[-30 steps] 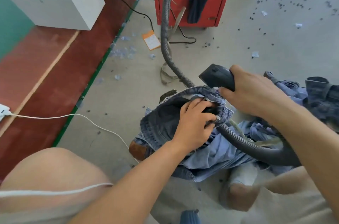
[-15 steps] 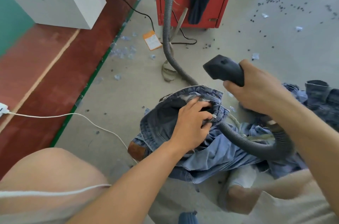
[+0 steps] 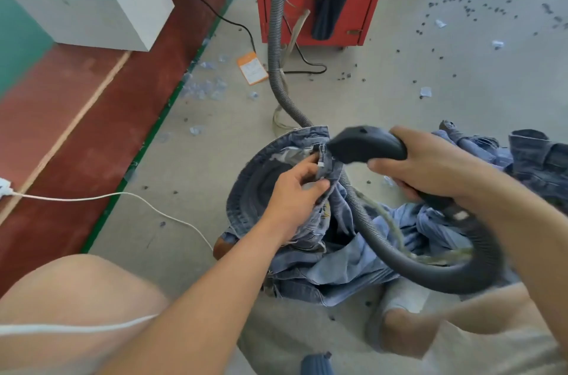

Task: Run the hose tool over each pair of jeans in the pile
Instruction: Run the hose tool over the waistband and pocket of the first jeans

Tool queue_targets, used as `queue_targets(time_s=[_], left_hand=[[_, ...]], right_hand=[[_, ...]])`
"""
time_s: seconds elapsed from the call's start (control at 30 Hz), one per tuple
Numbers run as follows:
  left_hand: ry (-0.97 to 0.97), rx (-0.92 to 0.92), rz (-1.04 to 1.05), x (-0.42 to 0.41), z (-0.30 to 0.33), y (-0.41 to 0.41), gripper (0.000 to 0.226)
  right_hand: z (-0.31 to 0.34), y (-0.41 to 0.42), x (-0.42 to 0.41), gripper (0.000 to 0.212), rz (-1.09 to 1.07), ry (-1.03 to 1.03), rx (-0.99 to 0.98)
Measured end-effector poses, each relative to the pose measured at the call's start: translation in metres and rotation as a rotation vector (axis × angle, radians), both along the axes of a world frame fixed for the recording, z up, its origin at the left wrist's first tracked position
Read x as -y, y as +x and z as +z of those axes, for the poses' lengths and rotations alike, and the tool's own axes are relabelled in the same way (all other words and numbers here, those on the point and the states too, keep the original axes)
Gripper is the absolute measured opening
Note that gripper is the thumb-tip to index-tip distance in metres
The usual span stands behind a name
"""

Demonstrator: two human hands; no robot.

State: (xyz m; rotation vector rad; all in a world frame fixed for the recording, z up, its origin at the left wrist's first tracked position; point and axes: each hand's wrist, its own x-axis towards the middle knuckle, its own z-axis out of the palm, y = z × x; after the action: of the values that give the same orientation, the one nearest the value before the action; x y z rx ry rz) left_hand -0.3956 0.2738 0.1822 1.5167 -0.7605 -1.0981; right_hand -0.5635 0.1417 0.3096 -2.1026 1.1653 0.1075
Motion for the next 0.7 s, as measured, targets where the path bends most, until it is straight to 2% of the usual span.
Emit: queue_targets(time_s=[0.13, 0.3, 0.37, 0.43, 0.53, 0.7], left_hand=[[0.001, -0.253, 0.080, -0.001, 0.002, -0.002, 0.027], [0.131, -0.747, 0.011, 0.000, 0.020, 0.010, 0.030], [0.214, -0.862, -0.068, -0.001, 0.023, 0.021, 0.045], [0.244, -0.867, -0.098, -0.001, 0.024, 0.028, 0.053], [0.242, -0.770, -0.042, 0.000, 0.020, 0.034, 0.045], [0.214, -0.932, -0.086, -0.003, 0.021, 0.036, 0.074]], right_hand=[[-0.002, 0.003, 0.004, 0.025, -0.229, -0.044, 0.199], [0.005, -0.015, 0.006, 0.026, -0.138, -0.022, 0.114], [0.003, -0.017, 0.004, 0.026, -0.100, -0.044, 0.097], [0.001, -0.017, 0.002, 0.025, -0.056, -0.059, 0.065], [-0.002, -0.021, 0.002, 0.023, 0.054, -0.074, 0.019], [-0.006, -0.020, -0.010, 0.022, 0.306, -0.103, -0.058]])
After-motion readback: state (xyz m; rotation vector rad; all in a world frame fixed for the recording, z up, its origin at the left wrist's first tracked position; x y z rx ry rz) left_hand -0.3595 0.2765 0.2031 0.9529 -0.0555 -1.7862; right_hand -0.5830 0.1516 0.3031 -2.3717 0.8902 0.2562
